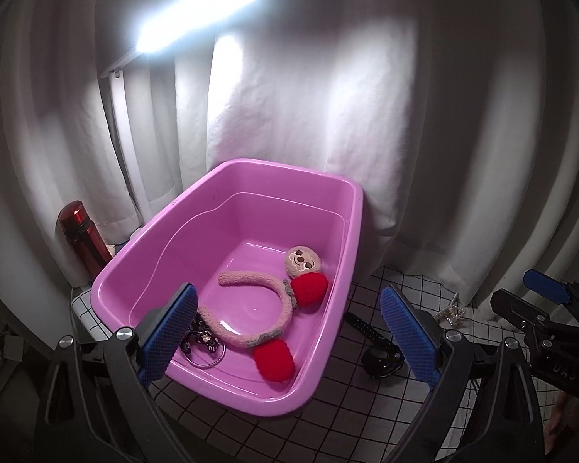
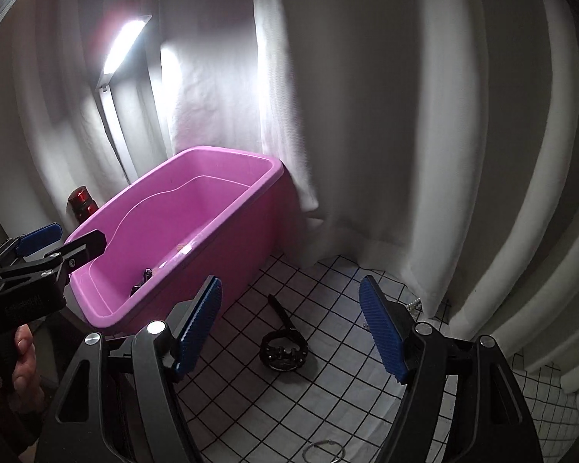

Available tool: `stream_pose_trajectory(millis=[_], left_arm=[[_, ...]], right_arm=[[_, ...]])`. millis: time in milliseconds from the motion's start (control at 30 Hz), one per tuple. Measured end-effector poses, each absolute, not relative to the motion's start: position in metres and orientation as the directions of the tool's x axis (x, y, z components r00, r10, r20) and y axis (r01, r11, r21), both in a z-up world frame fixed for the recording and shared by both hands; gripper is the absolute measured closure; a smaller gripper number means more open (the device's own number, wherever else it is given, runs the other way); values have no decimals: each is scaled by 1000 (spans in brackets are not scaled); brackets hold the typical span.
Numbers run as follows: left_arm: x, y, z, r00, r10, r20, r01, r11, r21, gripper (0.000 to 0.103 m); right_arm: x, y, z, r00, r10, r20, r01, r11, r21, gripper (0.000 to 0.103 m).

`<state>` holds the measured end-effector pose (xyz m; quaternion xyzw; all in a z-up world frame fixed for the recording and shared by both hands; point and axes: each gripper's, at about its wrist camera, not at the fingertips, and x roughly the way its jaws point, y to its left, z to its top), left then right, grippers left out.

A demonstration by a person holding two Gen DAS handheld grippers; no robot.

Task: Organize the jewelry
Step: 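Move both tools back toward the black watch and hair pins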

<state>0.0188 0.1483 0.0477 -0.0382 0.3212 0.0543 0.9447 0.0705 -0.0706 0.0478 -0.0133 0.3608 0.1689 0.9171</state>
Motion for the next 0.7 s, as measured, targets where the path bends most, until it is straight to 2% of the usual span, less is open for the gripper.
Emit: stream_pose_trajectory(millis=[333, 700], left_arm=[[12, 82, 32, 764, -21, -645, -13, 999, -48, 8], [15, 32, -26, 679, -70, -730, 50, 998, -48, 7]], right_arm=[[27, -172, 32, 698, 177, -694, -134, 984, 116, 33], [-15, -252, -20, 633, 102, -767, 41, 985, 165, 32]])
